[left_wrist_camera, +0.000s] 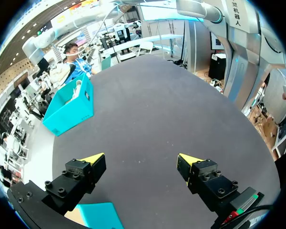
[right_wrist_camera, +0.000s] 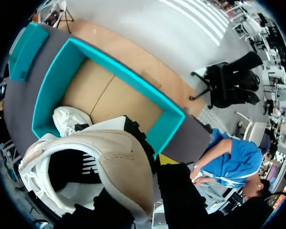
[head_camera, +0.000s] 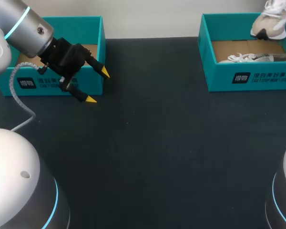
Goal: Take the shoe out of the shoebox, open the shoe tongue, remove and reinsert the insole, then place the shoe into the shoebox
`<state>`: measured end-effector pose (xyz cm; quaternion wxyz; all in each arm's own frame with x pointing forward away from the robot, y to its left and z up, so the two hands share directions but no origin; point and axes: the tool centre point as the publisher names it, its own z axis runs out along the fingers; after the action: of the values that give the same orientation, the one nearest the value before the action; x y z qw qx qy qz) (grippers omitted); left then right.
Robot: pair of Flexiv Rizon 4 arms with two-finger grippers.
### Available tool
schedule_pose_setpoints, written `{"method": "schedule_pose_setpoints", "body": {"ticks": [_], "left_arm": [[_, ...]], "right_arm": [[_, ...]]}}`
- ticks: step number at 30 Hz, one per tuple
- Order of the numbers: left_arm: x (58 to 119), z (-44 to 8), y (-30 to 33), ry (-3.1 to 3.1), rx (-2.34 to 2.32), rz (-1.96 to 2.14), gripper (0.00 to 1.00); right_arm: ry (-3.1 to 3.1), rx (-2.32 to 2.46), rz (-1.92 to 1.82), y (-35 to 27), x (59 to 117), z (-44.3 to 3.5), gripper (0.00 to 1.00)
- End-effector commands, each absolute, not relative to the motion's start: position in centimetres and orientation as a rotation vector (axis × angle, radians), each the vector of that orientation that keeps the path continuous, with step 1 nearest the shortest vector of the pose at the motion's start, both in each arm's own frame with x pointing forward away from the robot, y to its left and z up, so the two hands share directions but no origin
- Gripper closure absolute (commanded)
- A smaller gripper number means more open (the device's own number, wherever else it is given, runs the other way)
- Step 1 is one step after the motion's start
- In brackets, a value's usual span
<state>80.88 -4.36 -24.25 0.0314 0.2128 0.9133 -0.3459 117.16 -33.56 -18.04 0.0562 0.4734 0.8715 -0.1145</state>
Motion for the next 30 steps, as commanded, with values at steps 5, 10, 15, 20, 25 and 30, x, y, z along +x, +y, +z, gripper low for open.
{"method": "schedule_pose_setpoints", "body": {"ticks": [5, 10, 15, 20, 25, 30], "left_arm": [[80.9, -24.2, -4.4, 2.815, 0.656, -1.062, 0.0], [80.9, -24.2, -4.4, 2.815, 0.656, -1.062, 0.0], [80.9, -24.2, -4.4, 2.815, 0.656, -1.062, 0.0], [80.9, -24.2, -4.4, 2.815, 0.656, -1.062, 0.0], [80.9, -24.2, -4.4, 2.815, 0.656, -1.062, 0.0], [80.9, -24.2, -4.4, 2.815, 0.656, -1.062, 0.0]], "right_arm": [[1.922, 2.126, -0.276, -33.7, 115.4, -17.9, 1.0], [1.725, 2.288, -0.2, -34.1, 113.5, -18.0, 1.0], [1.651, 2.32, -0.17, -34.2, 112.8, -18.1, 1.0], [1.651, 2.32, -0.17, -34.2, 112.8, -18.1, 1.0], [1.651, 2.32, -0.17, -34.2, 112.8, -18.1, 1.0], [1.651, 2.32, -0.17, -34.2, 112.8, -18.1, 1.0]]}}
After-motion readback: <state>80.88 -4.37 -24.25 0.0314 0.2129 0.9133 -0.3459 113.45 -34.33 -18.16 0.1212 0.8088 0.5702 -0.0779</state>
